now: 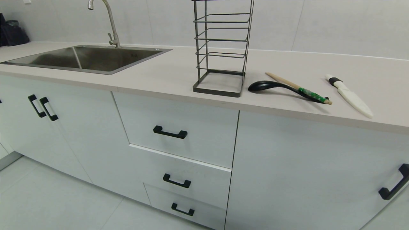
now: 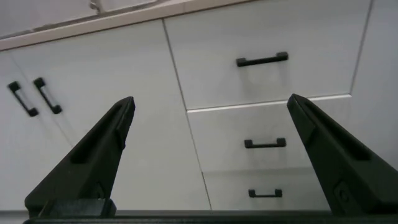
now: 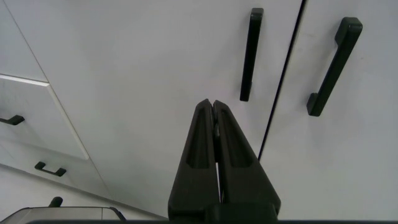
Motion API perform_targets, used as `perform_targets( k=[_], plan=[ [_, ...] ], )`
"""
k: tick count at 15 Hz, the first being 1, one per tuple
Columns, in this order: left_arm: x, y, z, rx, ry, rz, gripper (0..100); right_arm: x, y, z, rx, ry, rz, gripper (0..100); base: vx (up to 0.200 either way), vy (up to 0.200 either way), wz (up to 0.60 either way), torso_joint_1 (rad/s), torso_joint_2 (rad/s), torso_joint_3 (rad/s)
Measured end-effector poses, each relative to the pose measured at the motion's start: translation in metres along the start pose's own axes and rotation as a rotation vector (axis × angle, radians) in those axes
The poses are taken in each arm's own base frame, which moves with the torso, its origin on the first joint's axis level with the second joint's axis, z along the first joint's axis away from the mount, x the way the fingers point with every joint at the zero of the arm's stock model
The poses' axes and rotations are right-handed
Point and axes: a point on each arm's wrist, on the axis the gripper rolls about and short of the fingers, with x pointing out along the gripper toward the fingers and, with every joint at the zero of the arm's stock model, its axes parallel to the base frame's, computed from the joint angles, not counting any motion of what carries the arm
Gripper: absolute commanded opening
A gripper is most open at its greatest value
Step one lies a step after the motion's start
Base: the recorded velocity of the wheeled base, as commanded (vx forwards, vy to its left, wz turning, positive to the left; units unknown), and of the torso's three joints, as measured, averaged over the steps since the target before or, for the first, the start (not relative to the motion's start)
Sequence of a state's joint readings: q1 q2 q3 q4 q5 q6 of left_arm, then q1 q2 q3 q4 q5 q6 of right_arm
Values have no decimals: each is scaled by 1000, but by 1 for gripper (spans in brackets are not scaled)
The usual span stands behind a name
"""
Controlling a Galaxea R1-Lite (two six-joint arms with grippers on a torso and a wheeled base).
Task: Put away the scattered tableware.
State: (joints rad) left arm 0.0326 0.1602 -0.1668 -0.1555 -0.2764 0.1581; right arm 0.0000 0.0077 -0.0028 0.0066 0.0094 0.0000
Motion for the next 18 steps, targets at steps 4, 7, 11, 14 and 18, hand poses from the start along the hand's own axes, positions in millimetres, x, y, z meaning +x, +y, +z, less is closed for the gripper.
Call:
perform_targets(
  k=[4,7,11,14,18],
  plan=[
    [35,13,31,94,82,-105,100,0,0,0,0,-1,0,0,0,0,0,0,0,0],
    [76,24,40,277,159,-215,100,0,0,0,0,-1,0,0,0,0,0,0,0,0],
    [133,24,31,463,224,-392,100,0,0,0,0,-1,0,0,0,0,0,0,0,0],
    [158,11,16,543,260,-537,100,0,0,0,0,-1,1,0,0,0,0,0,0,0],
    [172,-14,1,584,305,-703,100,0,0,0,0,-1,0,0,0,0,0,0,0,0]
  ],
)
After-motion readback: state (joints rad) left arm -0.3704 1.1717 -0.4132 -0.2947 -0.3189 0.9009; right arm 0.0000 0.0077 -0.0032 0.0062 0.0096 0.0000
